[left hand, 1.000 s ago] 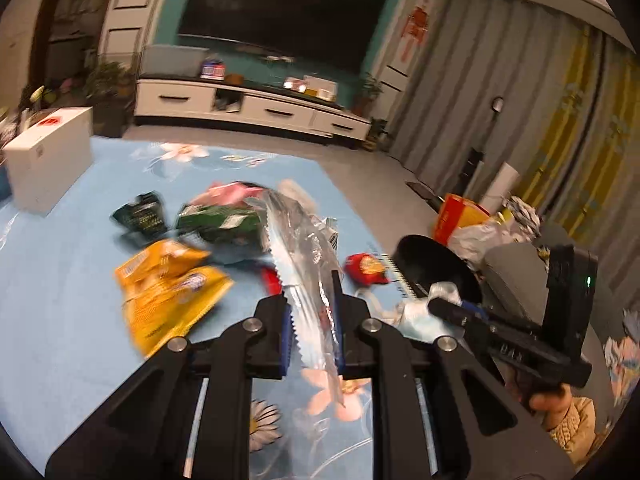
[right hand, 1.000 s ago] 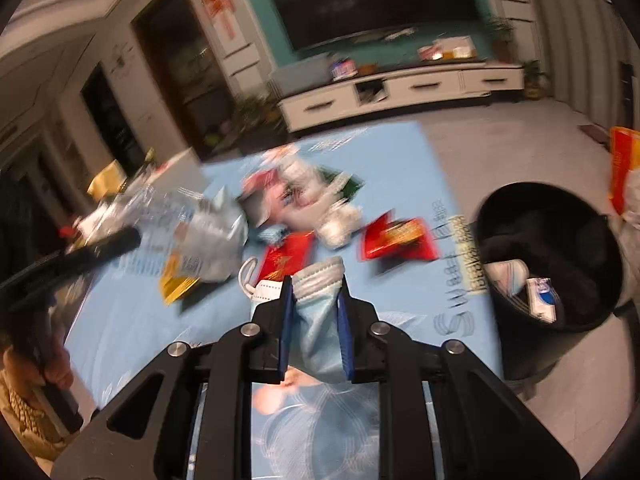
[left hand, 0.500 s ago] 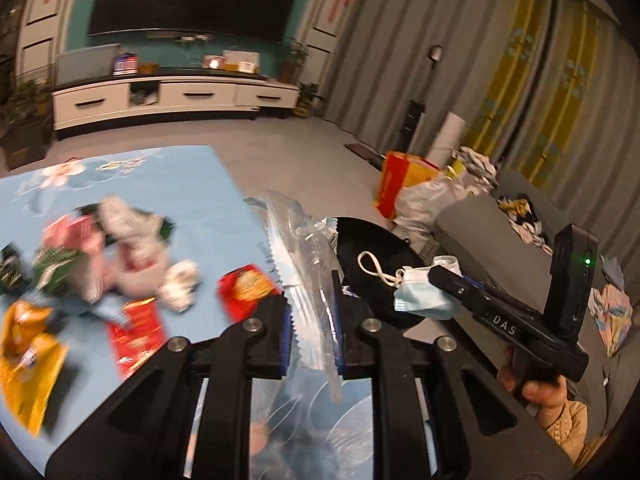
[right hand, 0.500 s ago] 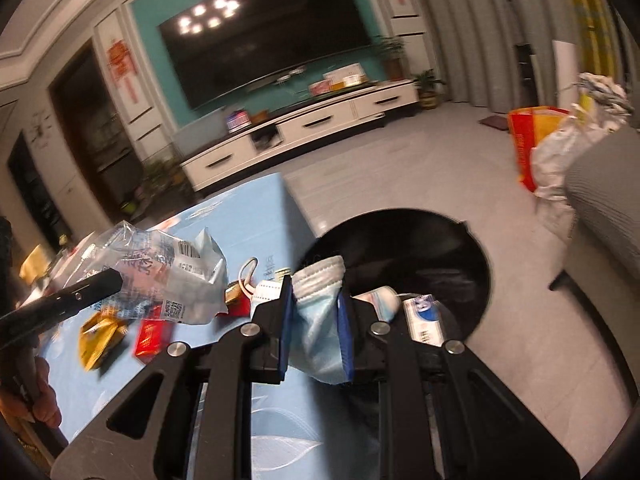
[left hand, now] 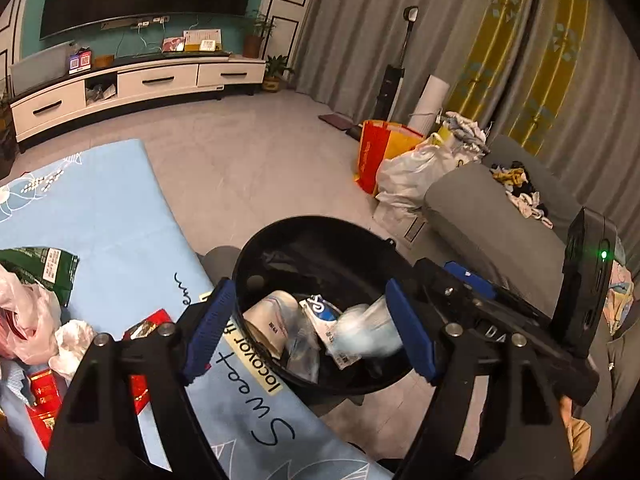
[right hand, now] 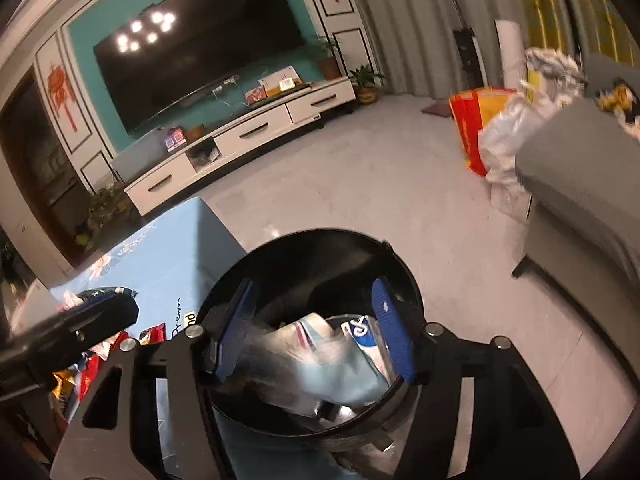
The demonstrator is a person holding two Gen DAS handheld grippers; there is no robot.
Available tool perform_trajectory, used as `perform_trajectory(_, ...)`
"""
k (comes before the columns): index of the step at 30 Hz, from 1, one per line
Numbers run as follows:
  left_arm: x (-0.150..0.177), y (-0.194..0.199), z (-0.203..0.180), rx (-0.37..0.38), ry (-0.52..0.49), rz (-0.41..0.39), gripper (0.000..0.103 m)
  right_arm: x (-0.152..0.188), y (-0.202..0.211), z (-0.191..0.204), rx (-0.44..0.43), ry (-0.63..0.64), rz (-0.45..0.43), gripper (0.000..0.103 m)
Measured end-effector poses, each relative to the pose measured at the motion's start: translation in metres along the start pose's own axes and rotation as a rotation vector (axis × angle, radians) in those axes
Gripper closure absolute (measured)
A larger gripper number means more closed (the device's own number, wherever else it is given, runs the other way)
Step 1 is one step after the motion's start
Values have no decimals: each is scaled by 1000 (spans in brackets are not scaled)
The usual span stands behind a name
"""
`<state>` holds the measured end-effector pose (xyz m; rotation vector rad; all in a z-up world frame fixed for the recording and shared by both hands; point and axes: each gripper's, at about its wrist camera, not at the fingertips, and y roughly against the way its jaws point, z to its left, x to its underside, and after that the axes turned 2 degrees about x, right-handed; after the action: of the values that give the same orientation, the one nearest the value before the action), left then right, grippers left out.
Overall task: Collect trash
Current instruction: 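Move the bag and mask over the black bin and release both, then grasp the yellow snack bag with the left gripper while the right gripper grasps the red cigarette box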
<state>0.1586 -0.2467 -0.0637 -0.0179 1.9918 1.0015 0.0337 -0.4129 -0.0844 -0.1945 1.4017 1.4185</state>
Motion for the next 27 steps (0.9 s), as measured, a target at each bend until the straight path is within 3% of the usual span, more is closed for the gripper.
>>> perform_trajectory(7,21,28,16,-14,48,-2,13,14,5,-8,-33,-38,61,40)
perform_trajectory(14,65,80,27,-55,86,-1,7,38,19,24,-96,17,148,38)
perform_trajectory(22,120,163,67,-195,187,-57,6,58,35,78,-186,125,213,37)
perform_trajectory(27,152,218,104,-315,294,-112,3,70,46,112,-233,207,240,32)
